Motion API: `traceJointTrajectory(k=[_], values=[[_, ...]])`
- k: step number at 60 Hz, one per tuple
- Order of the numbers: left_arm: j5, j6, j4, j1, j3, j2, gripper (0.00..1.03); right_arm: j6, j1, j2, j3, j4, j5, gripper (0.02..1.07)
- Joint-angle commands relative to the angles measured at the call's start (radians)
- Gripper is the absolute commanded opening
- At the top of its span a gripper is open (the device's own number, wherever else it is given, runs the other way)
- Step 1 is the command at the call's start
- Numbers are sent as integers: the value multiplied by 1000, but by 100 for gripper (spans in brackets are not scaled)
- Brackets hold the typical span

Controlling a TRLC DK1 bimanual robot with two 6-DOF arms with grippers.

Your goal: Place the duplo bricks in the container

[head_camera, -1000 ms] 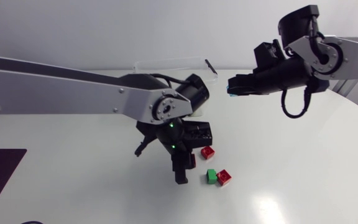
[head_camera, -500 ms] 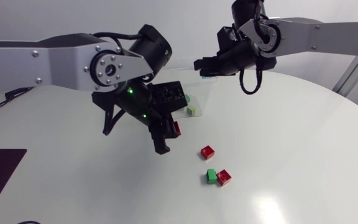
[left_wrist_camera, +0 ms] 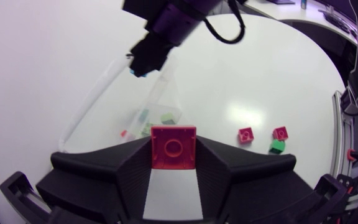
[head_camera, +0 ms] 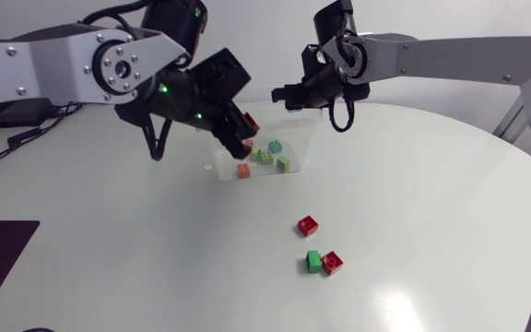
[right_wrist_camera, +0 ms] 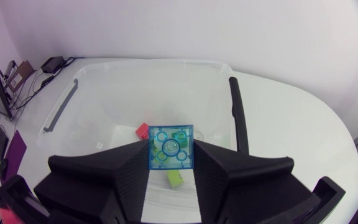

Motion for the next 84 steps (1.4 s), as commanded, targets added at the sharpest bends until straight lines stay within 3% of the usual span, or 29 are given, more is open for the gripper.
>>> traceJointTrajectory(k=[1,4,8,22,36,48,57,62,65,69,77,84], values=[[-22,-50,61,27,54,17,20,4,6,35,46,11,13,70],[-40,-70,113,40,60,34,21,4,5,35,55,3,13,92],[-62,-94,160,56,81,66,21,4,2,25,62,0,16,101],[-92,-136,199,96,216,240,22,-26,2,-135,-72,-14,22,102],[-146,-155,199,107,338,384,24,-36,36,-411,-445,-11,8,102],[-178,-159,179,116,402,450,37,-32,102,-575,-728,-14,0,102],[-181,-172,159,121,433,464,39,-32,111,-623,-862,-17,0,102],[-181,-178,142,119,443,462,53,-31,111,-626,-916,-25,2,102],[-181,-180,127,119,453,462,70,-32,111,-626,-943,-29,3,102],[-187,-180,119,118,456,457,85,-36,111,-626,-968,-48,5,102],[-194,-183,110,118,451,437,95,-51,111,-629,-1006,-85,5,102],[-195,-194,100,116,434,405,97,-71,115,-627,-1043,-92,5,102]])
